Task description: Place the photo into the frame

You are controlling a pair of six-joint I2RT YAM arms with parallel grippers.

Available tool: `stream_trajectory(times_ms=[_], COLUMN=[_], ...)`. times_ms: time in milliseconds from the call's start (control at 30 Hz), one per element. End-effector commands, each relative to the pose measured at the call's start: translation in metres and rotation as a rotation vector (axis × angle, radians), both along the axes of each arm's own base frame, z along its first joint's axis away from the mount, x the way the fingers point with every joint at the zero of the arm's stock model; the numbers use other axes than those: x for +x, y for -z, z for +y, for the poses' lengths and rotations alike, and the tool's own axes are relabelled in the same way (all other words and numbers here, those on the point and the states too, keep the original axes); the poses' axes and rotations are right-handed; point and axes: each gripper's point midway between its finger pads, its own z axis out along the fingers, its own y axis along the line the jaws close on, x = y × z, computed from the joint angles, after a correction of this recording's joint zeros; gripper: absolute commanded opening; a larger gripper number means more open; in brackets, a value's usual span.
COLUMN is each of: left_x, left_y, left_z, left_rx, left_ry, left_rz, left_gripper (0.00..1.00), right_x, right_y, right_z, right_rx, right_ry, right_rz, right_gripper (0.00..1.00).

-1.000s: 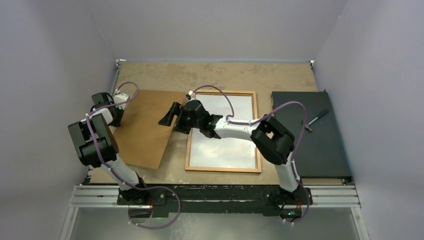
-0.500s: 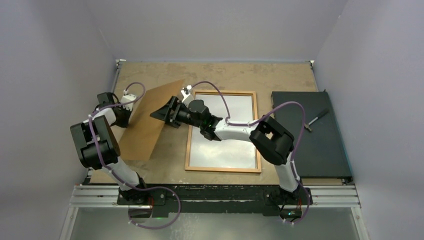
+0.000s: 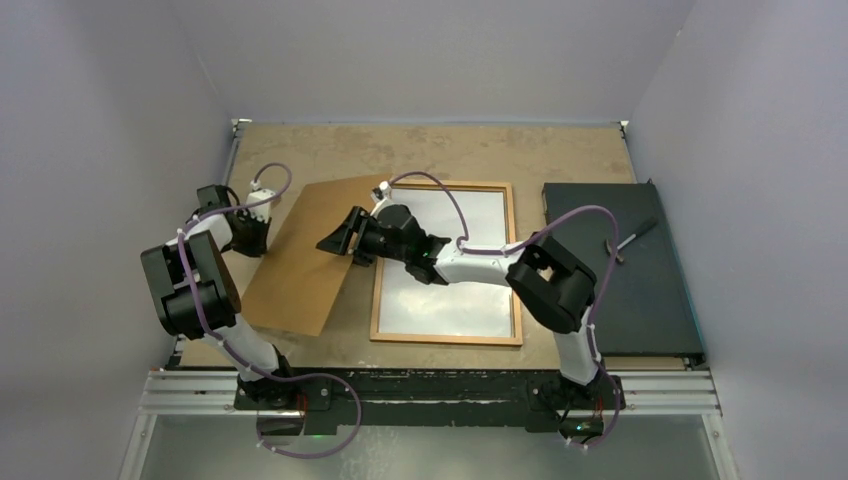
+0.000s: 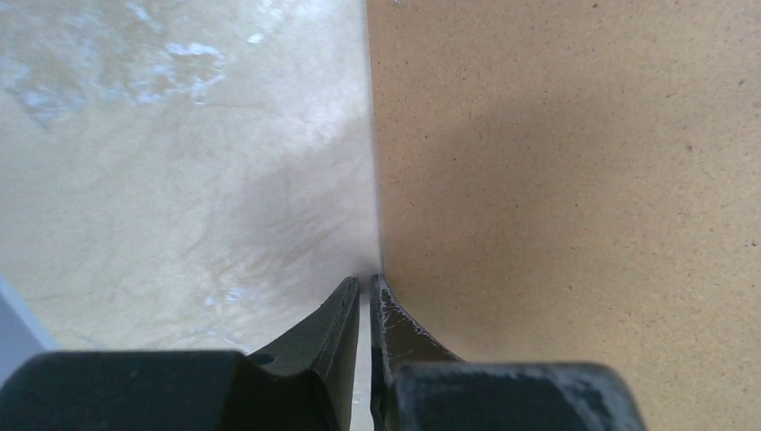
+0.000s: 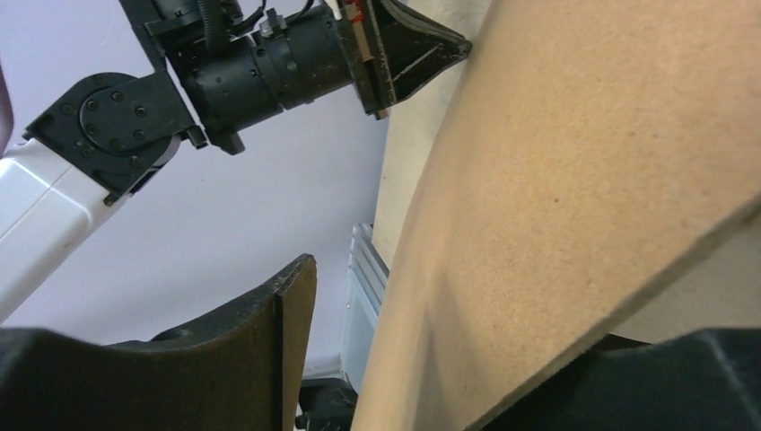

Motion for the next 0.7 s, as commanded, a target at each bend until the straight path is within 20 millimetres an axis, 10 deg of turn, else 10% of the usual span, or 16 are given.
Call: stream_trajectory(times_ms=[0,200,533,667], left_x=[-0.039,-0.026,-0.003,-0.019], left_y=[0.015,-0.012,-0.121,-0.159], left_z=[-0.037,-0.041,-0.076,-0.1], left_rx=[-0.162,-0.146,-0.242,-0.246], left_ry=[-0.005,0.047,0.251,0.434], left_rz=[0.18,0.109,-0.188,-0.316], left_gripper=[0.09,0.28,0.8,0.83], right_x=[0.006,0.008,0.044,0.066], right_y=[-0.048,-0.041,-0.068,-0.094], right_z=[-0.018,-0.028,-0.055,-0.083], right_rx=[0.016,-0.036,-0.052,-0.015], right_ry=[0.064,0.088,0.175,0.221], right_rz=[-0.108,-0.098,-0.101,-0.098], right_gripper=[0.55,0.0,0.0,0.0])
